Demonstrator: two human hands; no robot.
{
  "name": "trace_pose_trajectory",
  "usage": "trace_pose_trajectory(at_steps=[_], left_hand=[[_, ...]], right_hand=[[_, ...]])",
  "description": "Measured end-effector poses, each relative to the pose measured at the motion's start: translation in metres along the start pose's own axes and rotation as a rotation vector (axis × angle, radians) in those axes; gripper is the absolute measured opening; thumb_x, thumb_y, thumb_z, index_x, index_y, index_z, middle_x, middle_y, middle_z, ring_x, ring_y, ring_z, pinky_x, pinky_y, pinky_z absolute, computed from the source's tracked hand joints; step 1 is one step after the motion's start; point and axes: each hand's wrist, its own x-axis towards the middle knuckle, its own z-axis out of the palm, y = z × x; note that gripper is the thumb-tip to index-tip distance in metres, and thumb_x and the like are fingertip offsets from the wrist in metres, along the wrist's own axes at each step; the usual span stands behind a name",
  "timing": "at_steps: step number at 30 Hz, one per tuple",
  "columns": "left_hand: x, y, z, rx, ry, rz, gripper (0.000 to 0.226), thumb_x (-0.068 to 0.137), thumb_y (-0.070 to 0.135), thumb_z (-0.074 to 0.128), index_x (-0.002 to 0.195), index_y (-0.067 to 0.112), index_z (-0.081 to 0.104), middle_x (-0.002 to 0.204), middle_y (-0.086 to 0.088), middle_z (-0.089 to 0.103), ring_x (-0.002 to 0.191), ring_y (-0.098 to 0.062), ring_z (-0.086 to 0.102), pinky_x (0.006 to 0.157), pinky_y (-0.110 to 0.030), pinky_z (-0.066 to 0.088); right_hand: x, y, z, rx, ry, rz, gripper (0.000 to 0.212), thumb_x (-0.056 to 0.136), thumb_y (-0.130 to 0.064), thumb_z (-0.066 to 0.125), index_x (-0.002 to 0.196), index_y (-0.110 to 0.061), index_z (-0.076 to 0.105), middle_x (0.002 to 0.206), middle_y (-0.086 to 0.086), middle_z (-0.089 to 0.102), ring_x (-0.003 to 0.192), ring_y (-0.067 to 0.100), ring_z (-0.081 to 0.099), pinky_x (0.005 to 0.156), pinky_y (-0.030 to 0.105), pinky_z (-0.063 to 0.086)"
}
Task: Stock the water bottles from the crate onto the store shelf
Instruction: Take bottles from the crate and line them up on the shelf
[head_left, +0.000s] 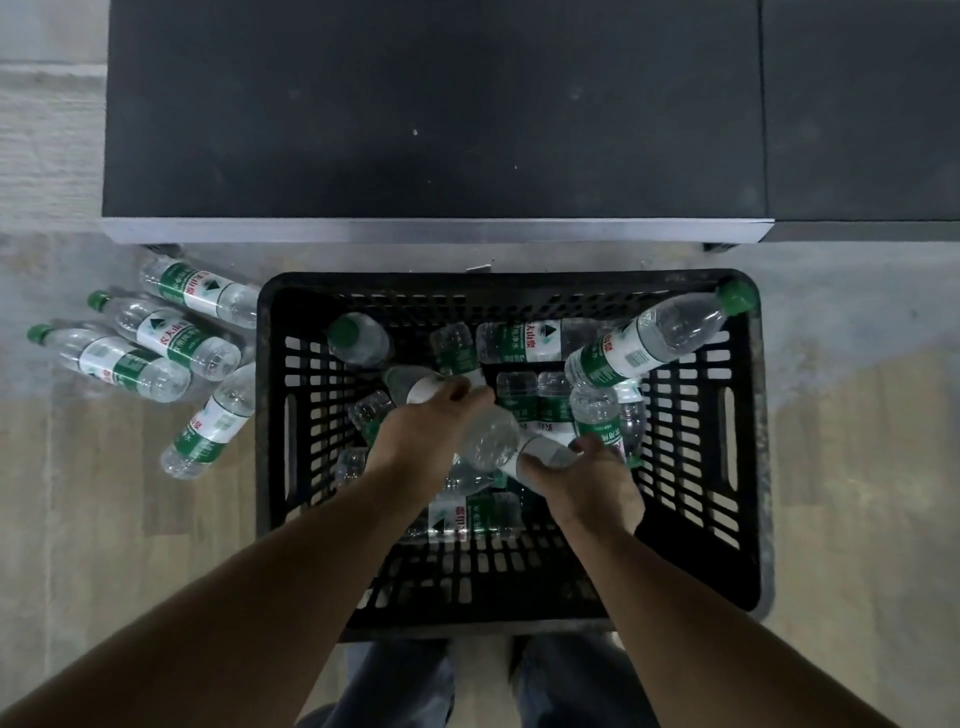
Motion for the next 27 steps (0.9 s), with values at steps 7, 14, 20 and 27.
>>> trace_pose_trajectory(at_steps=[7, 14, 20, 27], left_hand=[[-0.014, -0.012, 0.038, 0.475, -0.316, 0.167, 0.06, 0.09, 0.008, 0.063, 0.145, 0.021, 0.042, 0.159, -0.007, 0.024, 0.117, -0.04, 0.06, 0.088, -0.043, 0.056], [0.005, -0.036, 0.048, -0.112, -0.237, -0.122, 0.045, 0.091, -0.005, 0.053, 0.13, 0.016, 0.061, 0.149, -0.006, 0.048, 0.126, -0.028, 0.056, 0.092, -0.036, 0.055], [0.022, -0.037, 0.041, -0.446, 0.17, -0.265, 0.036, 0.093, 0.001, 0.052, 0.124, 0.016, 0.063, 0.121, -0.009, 0.066, 0.102, -0.024, 0.066, 0.081, -0.032, 0.054], [0.064, -0.045, 0.052, -0.731, 0.057, -0.775, 0.044, 0.089, 0.034, 0.062, 0.122, 0.006, 0.054, 0.112, -0.018, 0.061, 0.087, -0.029, 0.062, 0.063, -0.029, 0.042]], right_hand=[[0.019, 0.006, 0.007, 0.301, 0.271, -0.13, 0.078, 0.061, -0.041, 0.09, 0.126, -0.026, 0.048, 0.131, 0.006, 0.042, 0.102, 0.028, 0.059, 0.066, 0.032, 0.049], [0.039, -0.01, 0.018, 0.454, 0.341, -0.291, 0.087, 0.079, -0.012, 0.079, 0.148, -0.031, 0.029, 0.161, 0.004, 0.002, 0.139, 0.028, 0.033, 0.092, 0.031, 0.045], [0.034, -0.018, 0.047, 0.714, 0.496, 0.084, 0.079, 0.068, -0.02, 0.088, 0.127, -0.008, 0.037, 0.134, 0.014, 0.041, 0.103, 0.012, 0.042, 0.087, 0.024, 0.054], [0.039, -0.041, 0.066, 0.9, 0.322, 0.288, 0.083, 0.078, -0.043, 0.078, 0.132, -0.004, 0.028, 0.103, 0.004, 0.043, 0.084, 0.019, 0.049, 0.072, 0.009, 0.041]])
